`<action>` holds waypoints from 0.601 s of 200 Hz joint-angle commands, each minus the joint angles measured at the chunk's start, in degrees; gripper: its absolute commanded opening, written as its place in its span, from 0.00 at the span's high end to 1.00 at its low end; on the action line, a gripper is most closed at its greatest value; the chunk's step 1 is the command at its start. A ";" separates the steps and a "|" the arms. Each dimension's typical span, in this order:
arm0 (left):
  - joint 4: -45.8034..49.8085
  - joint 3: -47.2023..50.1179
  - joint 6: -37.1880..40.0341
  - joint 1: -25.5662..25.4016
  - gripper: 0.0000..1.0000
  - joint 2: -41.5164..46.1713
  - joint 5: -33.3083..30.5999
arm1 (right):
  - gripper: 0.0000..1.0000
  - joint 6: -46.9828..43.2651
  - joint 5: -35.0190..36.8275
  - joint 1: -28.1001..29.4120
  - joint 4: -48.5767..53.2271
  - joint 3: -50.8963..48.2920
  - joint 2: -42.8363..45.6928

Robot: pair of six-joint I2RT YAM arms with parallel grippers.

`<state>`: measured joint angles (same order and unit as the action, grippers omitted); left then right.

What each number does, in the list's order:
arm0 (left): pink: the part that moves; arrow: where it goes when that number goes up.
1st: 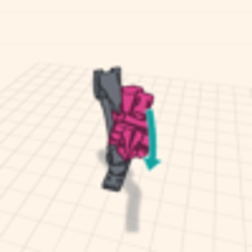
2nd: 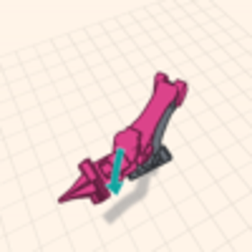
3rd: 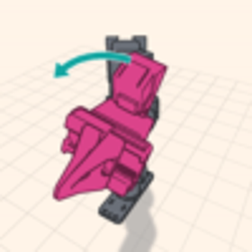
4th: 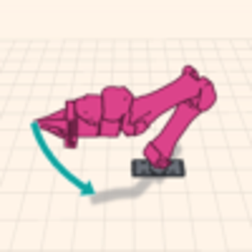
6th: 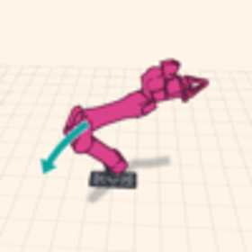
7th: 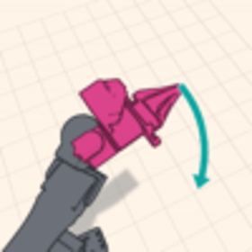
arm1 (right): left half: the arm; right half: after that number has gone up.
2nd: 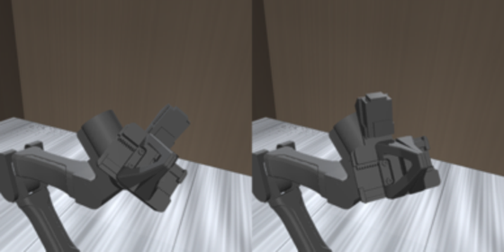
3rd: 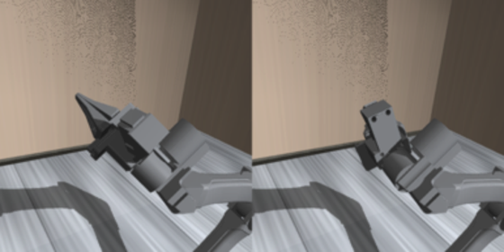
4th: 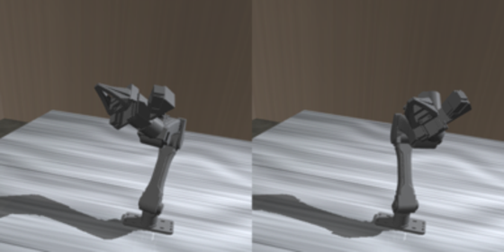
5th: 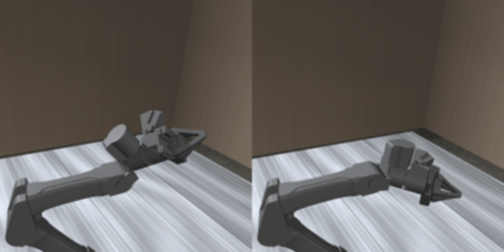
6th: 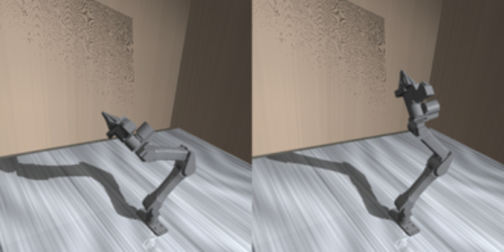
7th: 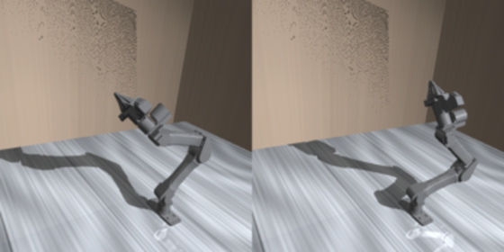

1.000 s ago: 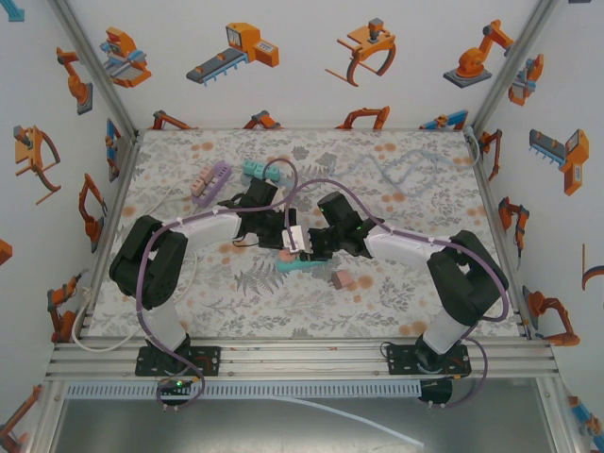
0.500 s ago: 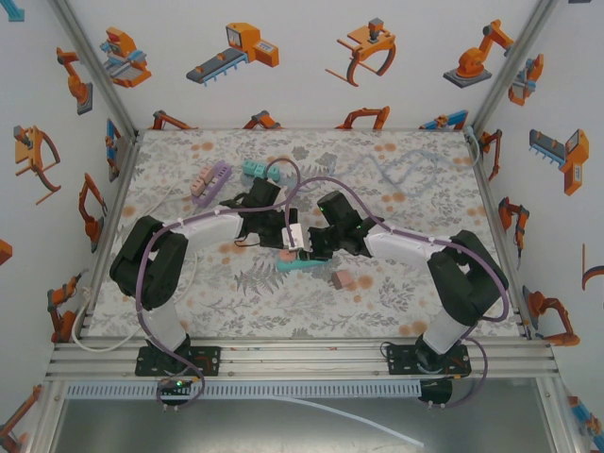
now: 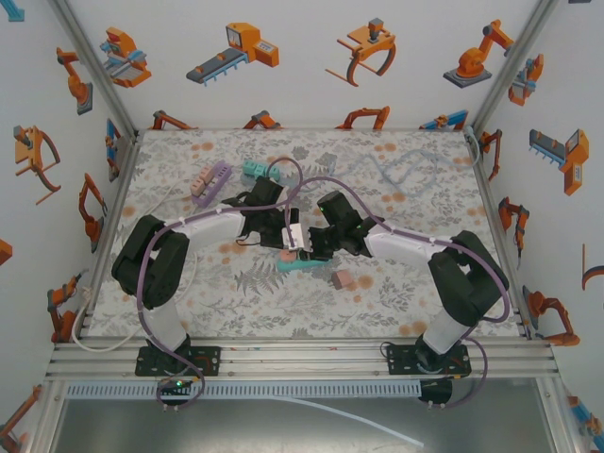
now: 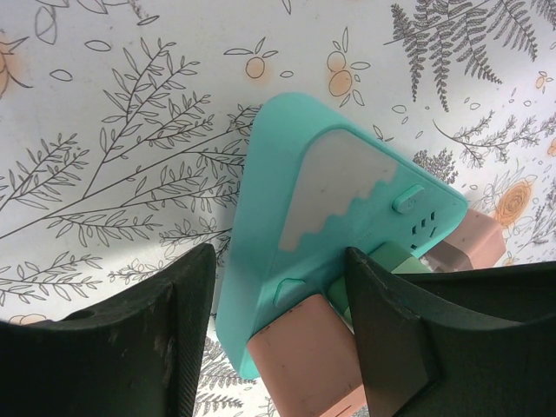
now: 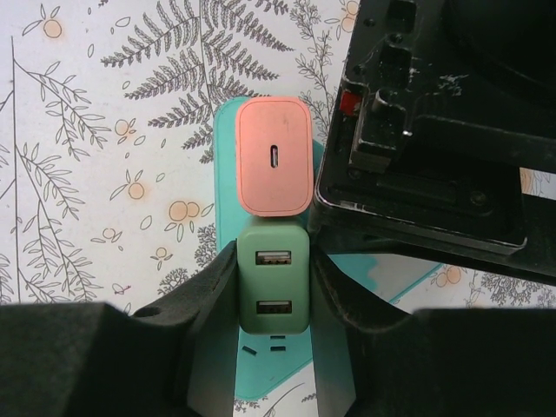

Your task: Pull the plug off the socket

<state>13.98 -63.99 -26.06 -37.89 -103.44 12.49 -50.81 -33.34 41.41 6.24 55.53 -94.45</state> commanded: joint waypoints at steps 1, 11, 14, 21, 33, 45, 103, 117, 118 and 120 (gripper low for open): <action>10.19 3.51 3.92 0.01 0.43 -5.90 -11.89 | 1.00 1.15 -3.22 0.34 -0.82 4.32 5.55; 10.32 3.34 4.05 -0.07 0.43 -6.07 -12.03 | 1.00 1.15 -3.33 0.32 -0.55 4.32 5.85; 10.33 3.34 4.01 -0.08 0.43 -6.16 -12.09 | 1.00 1.19 -3.39 0.34 -0.46 4.25 5.93; 10.29 3.41 4.01 -0.05 0.43 -6.16 -12.34 | 1.00 1.20 -3.56 0.34 -0.28 4.24 6.03; 10.47 3.58 4.00 -0.01 0.43 -6.09 -12.73 | 1.00 1.15 -3.64 0.34 -0.02 4.14 6.04; 10.46 3.65 3.93 -0.01 0.43 -6.11 -12.83 | 1.00 1.15 -3.83 0.34 0.26 4.23 6.08; 10.65 3.95 3.99 -0.07 0.43 -6.15 -13.01 | 1.00 1.13 -4.27 0.43 0.96 4.40 6.90; 10.69 3.78 3.93 0.00 0.43 -6.33 -13.11 | 1.00 1.19 -4.36 0.43 0.98 4.13 7.41; 10.66 3.78 3.92 0.01 0.43 -6.33 -13.11 | 1.00 1.21 -4.36 0.43 0.97 4.14 7.47; 10.64 3.78 3.92 0.01 0.43 -6.40 -13.11 | 1.00 1.23 -4.41 0.43 0.97 4.06 7.52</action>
<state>13.98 -64.29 -26.09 -38.37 -103.77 12.51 -50.78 -32.97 41.39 8.71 55.81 -92.88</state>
